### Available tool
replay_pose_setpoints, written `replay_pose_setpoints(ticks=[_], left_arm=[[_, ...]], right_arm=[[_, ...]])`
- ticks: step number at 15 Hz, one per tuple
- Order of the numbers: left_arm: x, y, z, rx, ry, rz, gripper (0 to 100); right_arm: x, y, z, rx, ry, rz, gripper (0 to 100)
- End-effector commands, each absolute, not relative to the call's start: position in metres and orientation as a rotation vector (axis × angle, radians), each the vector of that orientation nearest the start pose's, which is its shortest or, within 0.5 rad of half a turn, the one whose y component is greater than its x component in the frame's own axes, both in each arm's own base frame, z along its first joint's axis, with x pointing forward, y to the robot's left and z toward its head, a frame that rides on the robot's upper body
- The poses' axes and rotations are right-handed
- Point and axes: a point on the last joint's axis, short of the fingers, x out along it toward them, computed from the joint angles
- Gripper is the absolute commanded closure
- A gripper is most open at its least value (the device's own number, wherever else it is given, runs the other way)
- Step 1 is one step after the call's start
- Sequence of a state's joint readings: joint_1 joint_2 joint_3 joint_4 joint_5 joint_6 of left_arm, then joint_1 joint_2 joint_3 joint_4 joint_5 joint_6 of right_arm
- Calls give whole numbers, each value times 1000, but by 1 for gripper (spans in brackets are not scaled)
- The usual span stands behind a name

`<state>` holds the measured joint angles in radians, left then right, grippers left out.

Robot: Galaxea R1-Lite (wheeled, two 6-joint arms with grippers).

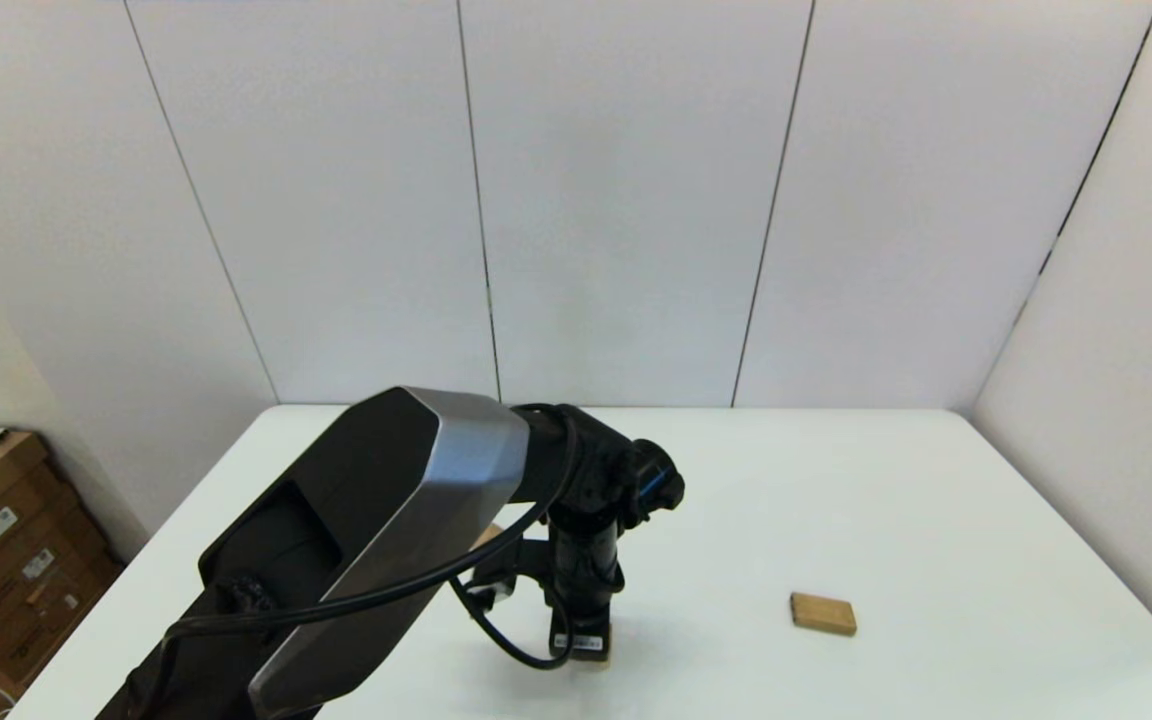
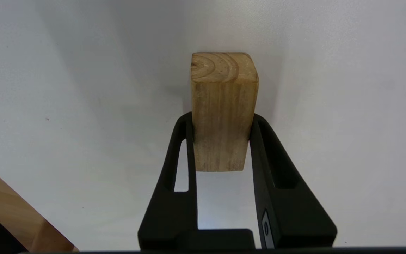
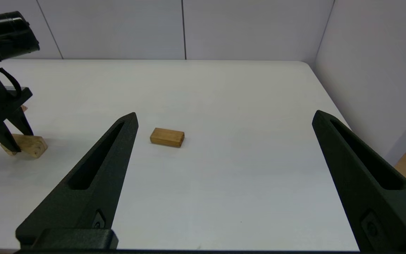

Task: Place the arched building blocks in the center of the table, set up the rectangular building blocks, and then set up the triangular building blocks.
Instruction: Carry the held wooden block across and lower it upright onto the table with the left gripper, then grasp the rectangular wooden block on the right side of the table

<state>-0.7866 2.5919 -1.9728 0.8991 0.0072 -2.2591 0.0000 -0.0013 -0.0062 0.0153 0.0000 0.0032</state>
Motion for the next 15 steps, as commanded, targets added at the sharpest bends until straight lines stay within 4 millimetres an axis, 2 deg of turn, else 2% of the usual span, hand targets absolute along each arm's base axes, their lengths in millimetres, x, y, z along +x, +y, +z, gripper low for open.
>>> replay_pose_setpoints(ticks=[1,9,10,15], left_arm=[[316,-316,13,-1182,1238,1108,100],[316,-316,16,-1189,1237,1101,100],[316,-316,16,-1190,1237,1100,0],[316,-316,16,-1190,1237,1102,0]], right_arm=[[-23,0,76,3,8,0,0],[-23,0,76,3,8,0,0],[-23,0,76,3,8,0,0],[-23,0,76,3,8,0,0]])
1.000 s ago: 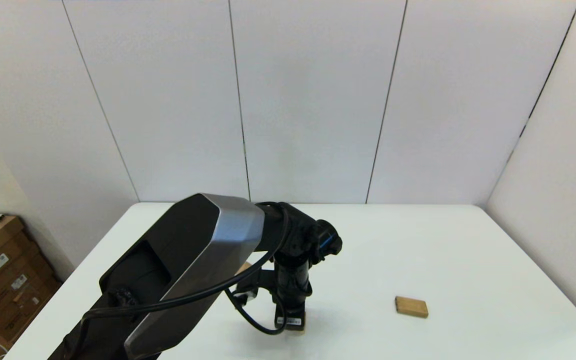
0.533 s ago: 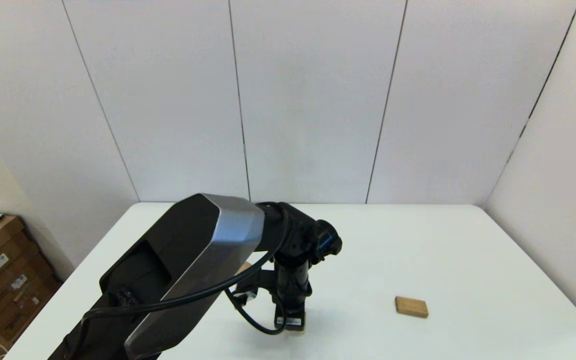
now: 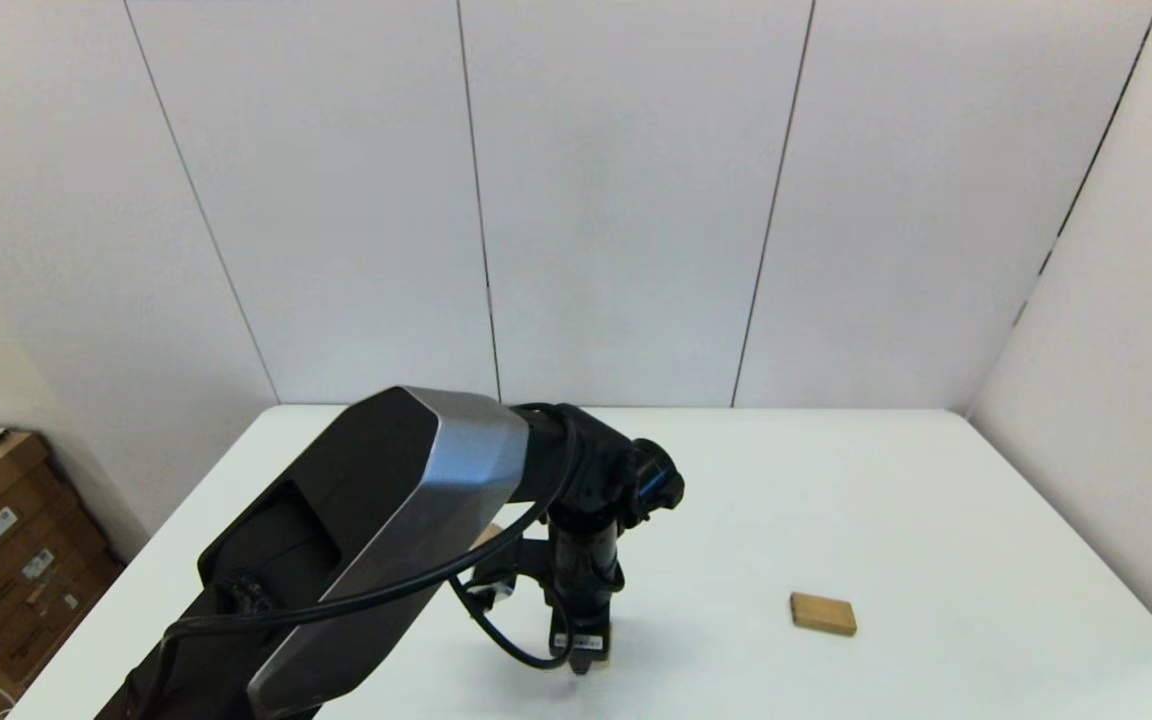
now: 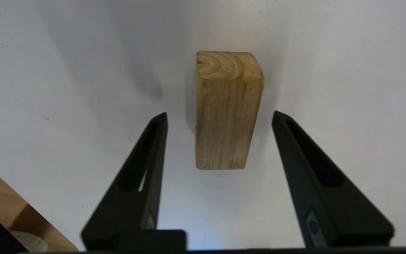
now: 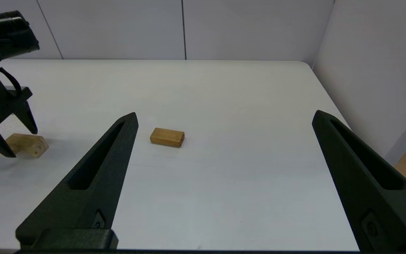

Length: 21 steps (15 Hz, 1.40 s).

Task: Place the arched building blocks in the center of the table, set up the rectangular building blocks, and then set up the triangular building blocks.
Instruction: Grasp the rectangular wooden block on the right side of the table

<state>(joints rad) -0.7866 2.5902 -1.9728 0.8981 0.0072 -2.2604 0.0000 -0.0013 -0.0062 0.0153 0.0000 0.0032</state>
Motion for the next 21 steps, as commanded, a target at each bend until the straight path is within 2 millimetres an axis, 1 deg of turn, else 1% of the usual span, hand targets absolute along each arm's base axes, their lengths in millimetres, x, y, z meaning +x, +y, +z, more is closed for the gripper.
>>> replay_pose_setpoints(ticks=[1,3,4,6,7,8,10,11,12,13,14,15,16,18,19,20,21], left_arm=[[316,-316,18,-1195,1236,1099,0],[315,-313,35,-1232,1223,1087,0],[316,-309,49,-1259,1217,1063,0],[319,-296,87,-1330,1139,1006,0],[321,-289,102,-1362,1092,984,0],[321,-283,113,-1374,1044,971,0],[313,-273,124,-1360,988,972,0],[309,-266,134,-1370,959,968,0],[307,-255,148,-1391,924,953,0],[304,-241,169,-1408,892,912,0],[294,-219,198,-1383,869,832,0],[283,-198,220,-1334,839,769,0],[271,-170,239,-1276,788,727,0],[240,-111,272,-1125,729,642,0],[220,-84,281,-1031,716,611,0],[193,-57,282,-889,717,588,0],[169,-37,282,-777,713,580,0]], right_arm=[[-23,0,76,3,8,0,0],[-23,0,76,3,8,0,0],[-23,0,76,3,8,0,0],[-23,0,76,3,8,0,0],[-23,0,76,3,8,0,0],[-23,0,76,3,8,0,0],[-23,0,76,3,8,0,0],[-23,0,76,3,8,0,0],[-23,0,76,3,8,0,0],[-23,0,76,3,8,0,0],[-23,0,76,3,8,0,0],[-23,0,76,3,8,0,0],[-23,0,76,3,8,0,0],[-23,0,76,3,8,0,0],[-23,0,76,3,8,0,0],[-23,0,76,3,8,0,0],[-23,0,76,3,8,0,0]])
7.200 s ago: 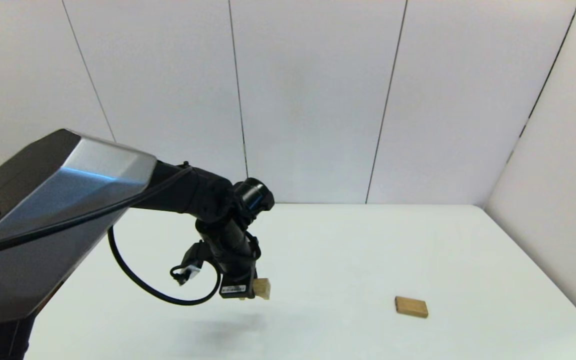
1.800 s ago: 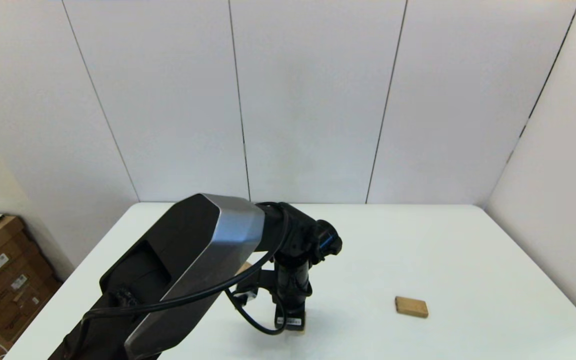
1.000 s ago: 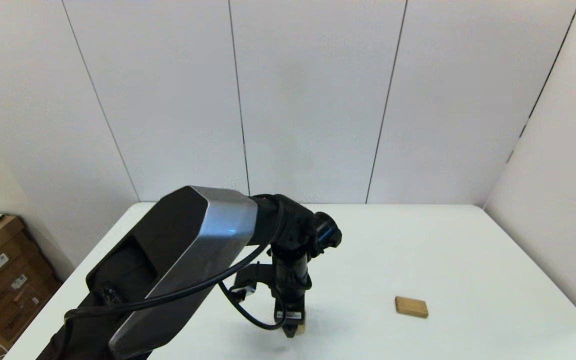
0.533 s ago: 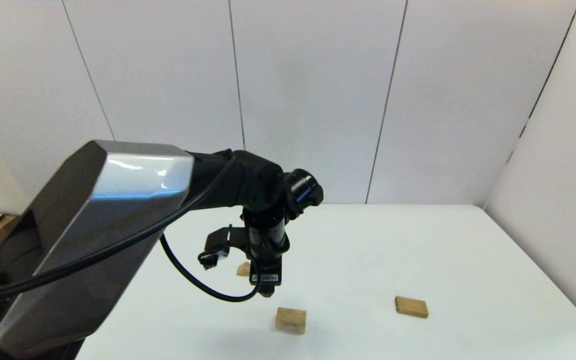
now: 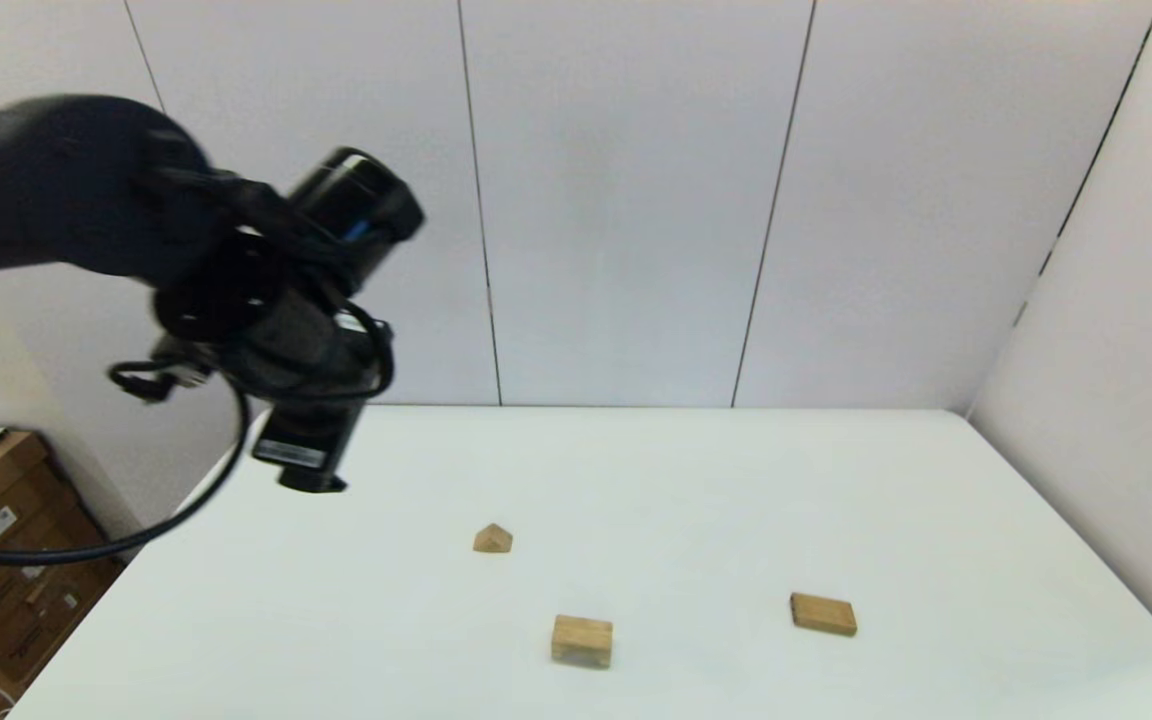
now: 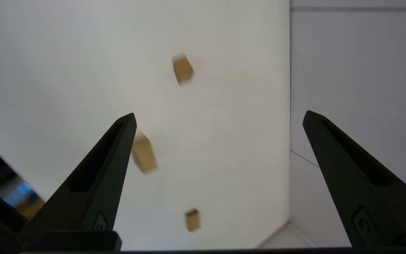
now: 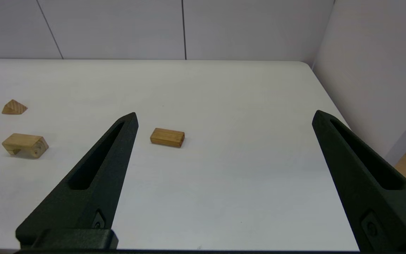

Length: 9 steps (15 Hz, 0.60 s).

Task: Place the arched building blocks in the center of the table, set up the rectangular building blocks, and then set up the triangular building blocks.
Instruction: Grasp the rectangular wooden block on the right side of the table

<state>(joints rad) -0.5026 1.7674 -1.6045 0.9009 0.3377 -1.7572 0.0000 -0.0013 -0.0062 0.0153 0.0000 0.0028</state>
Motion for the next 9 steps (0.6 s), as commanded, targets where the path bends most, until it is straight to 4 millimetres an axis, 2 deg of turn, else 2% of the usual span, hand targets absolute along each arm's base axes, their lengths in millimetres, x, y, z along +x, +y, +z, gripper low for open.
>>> replay_pose_setpoints(ticks=[1,3,5,7,9], left_arm=[[147,-21,283,-662,696,569,0],[98,0,277,-428,685,548,0],[49,9,271,-195,654,509,0],[3,9,263,27,602,481,0],[-28,3,257,149,529,377,0]], right_arm=[[-23,0,76,3,8,0,0],[-23,0,76,3,8,0,0],[-23,0,76,3,8,0,0],[-23,0,76,3,8,0,0],[-23,0,76,3,8,0,0]])
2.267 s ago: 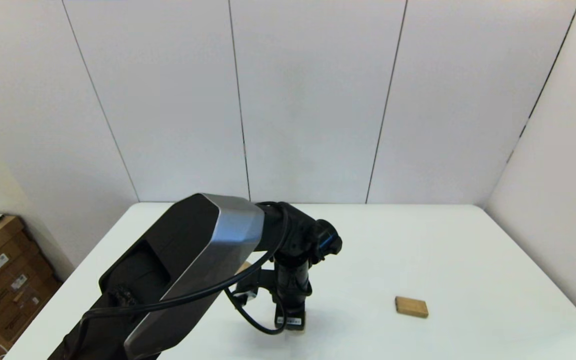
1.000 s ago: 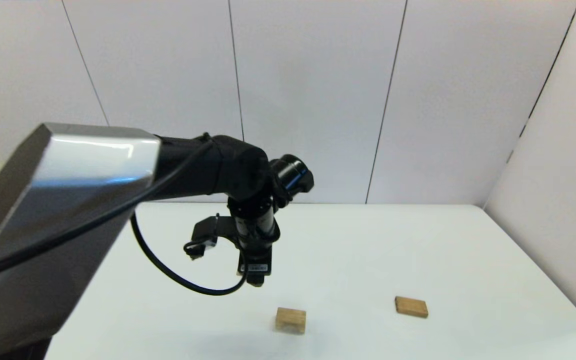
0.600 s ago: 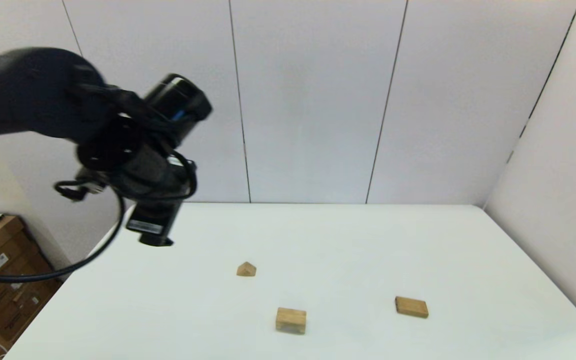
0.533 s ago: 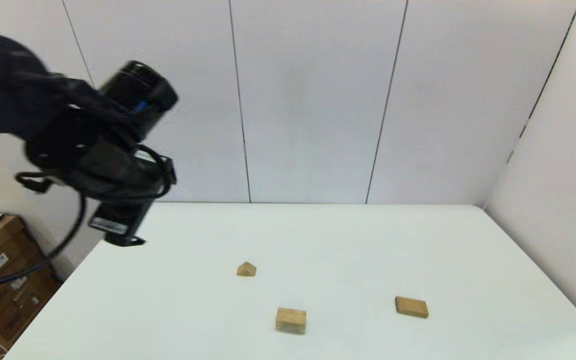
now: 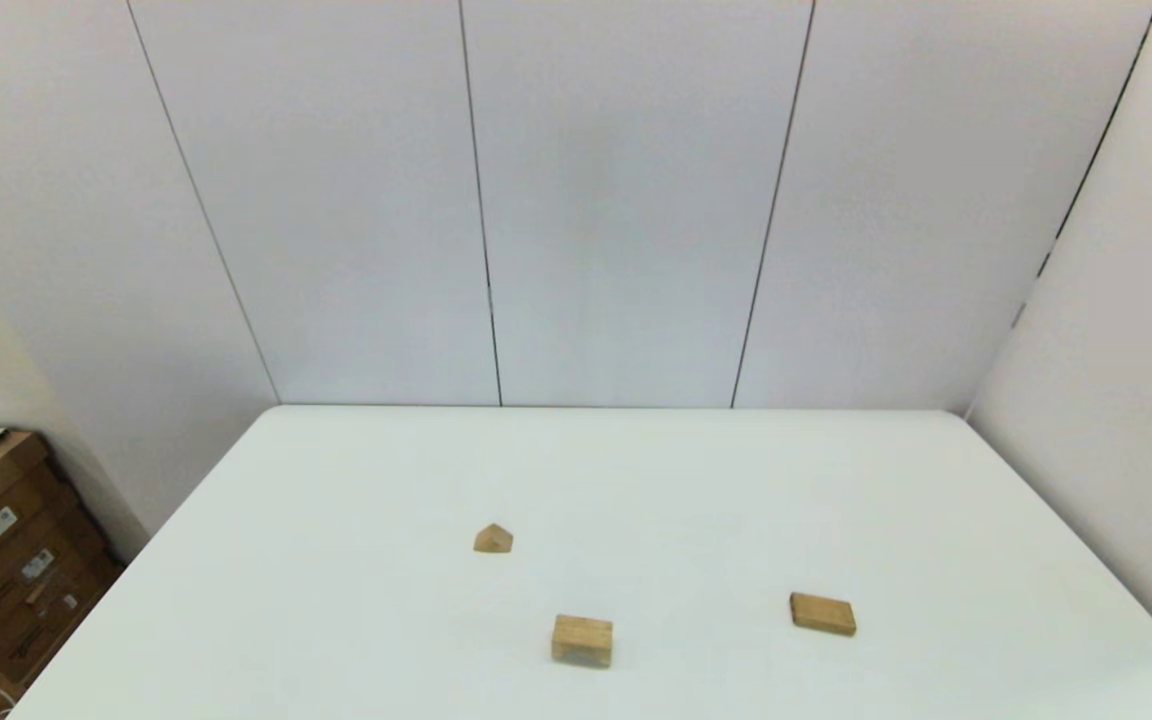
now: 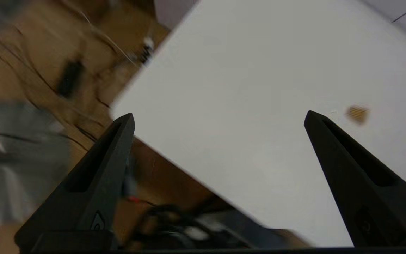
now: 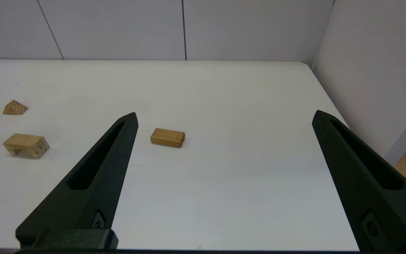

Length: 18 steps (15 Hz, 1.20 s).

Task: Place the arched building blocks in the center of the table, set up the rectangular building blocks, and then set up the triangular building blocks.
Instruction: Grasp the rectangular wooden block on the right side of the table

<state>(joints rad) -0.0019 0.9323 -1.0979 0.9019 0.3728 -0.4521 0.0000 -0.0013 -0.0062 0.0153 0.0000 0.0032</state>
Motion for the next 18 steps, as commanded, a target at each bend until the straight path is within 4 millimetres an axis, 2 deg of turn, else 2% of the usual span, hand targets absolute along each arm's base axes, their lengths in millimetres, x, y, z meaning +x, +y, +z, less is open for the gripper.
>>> replay_pose_setpoints(ticks=[1,3,4,7,10,13,16,18], left_arm=[[-42,0,254,200,486,327,0],[-54,-1,252,244,443,292,0],[-68,3,245,279,384,201,0],[-93,7,221,313,287,54,0],[-104,4,208,288,230,-25,0],[-113,-2,181,275,182,-150,0],[-101,-2,143,266,167,-152,0],[-84,-2,136,205,139,-141,0]], right_arm=[[-23,0,76,3,8,0,0],[-23,0,76,3,8,0,0],[-23,0,76,3,8,0,0],[-23,0,76,3,8,0,0],[-23,0,76,3,8,0,0],[-23,0,76,3,8,0,0],[-23,0,76,3,8,0,0],[-23,0,76,3,8,0,0]])
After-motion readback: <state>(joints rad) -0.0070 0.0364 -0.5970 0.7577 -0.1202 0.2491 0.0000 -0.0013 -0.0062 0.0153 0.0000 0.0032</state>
